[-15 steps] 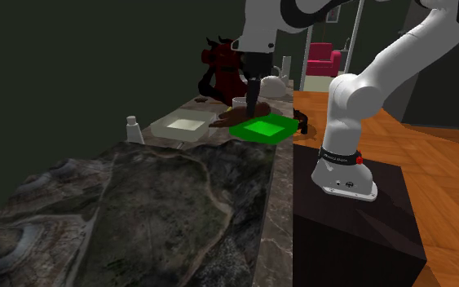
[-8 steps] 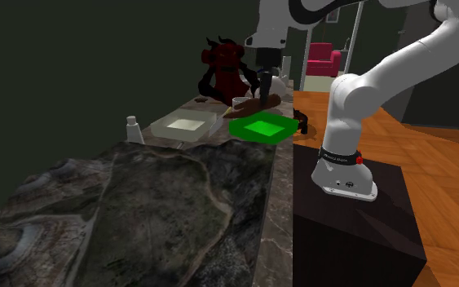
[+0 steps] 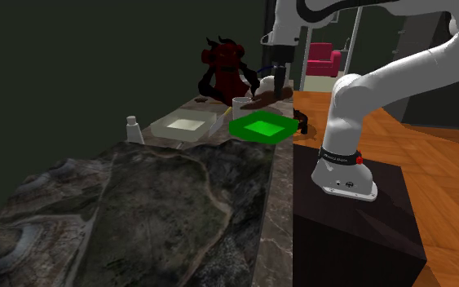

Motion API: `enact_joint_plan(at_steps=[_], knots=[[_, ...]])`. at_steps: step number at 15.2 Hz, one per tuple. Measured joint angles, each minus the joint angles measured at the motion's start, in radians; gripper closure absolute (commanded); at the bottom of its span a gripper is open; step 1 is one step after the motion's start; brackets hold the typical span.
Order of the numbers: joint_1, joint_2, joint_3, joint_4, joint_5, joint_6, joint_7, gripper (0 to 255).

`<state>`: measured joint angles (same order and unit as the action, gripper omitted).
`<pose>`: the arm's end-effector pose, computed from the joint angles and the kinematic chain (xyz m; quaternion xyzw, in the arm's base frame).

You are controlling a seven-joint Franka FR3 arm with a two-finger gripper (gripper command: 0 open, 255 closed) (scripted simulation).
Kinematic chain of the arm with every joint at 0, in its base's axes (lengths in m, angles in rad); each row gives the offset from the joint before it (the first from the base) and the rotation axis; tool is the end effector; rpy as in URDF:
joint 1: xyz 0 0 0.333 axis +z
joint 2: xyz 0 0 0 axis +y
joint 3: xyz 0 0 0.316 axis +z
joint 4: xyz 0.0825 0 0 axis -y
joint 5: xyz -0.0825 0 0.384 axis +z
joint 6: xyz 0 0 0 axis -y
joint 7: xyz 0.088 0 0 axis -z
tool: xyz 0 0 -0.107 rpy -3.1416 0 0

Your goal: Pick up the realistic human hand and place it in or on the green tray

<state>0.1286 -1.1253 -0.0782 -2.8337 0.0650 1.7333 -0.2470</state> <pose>0.2322 0.0185 0.4679 -0.9840 -0.1645 -0.0168 0.0663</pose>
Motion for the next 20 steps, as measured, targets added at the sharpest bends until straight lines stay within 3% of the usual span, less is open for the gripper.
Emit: enact_joint_plan(at_steps=[5, 16, 20], knots=[[-0.051, -0.006, -0.078, -0.029, -0.07, 0.015, -0.075, 255], [-0.067, 0.006, -0.101, -0.17, -0.092, 0.165, -0.096, 255], [-0.069, 0.008, -0.103, -0.181, -0.094, 0.178, -0.097, 255]])
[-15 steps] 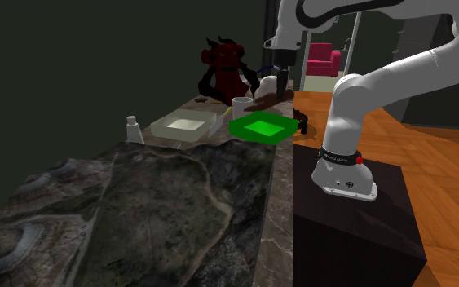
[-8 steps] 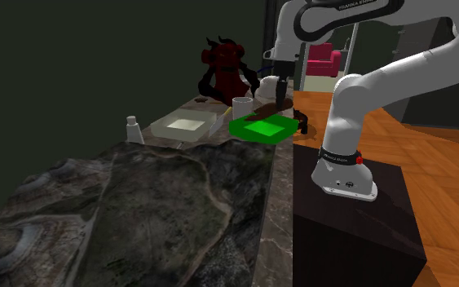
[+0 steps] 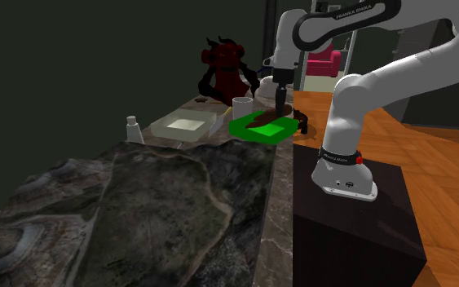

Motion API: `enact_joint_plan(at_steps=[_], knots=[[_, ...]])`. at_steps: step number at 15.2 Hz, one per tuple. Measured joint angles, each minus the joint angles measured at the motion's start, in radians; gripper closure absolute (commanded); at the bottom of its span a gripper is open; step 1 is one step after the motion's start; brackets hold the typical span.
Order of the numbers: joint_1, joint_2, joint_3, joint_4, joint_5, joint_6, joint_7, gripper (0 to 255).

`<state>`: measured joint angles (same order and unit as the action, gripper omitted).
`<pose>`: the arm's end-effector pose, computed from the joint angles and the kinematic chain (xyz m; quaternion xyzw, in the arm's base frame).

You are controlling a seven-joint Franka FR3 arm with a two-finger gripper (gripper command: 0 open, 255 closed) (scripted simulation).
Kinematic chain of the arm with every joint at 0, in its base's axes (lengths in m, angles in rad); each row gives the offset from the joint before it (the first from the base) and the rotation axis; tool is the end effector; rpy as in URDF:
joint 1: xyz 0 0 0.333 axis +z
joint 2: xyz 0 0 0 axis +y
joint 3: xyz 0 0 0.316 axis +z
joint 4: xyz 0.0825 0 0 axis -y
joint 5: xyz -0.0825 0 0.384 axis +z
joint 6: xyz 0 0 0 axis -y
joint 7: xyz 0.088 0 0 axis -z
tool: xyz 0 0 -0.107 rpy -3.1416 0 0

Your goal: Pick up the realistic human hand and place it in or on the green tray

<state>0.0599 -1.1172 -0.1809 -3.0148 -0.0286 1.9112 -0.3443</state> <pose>0.2318 -0.0164 0.3921 -0.9839 -0.1654 -0.0161 0.0658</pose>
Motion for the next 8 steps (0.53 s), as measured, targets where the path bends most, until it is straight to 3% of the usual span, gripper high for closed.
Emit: enact_joint_plan(at_steps=[3, 4, 8], knots=[[0.0, 0.0, 0.0, -0.001, 0.0, 0.001, 0.0, 255], [0.0, 0.001, 0.0, -0.001, 0.0, 0.001, 0.0, 0], [0.0, 0.0, 0.0, -0.001, 0.0, 0.002, 0.0, 0]])
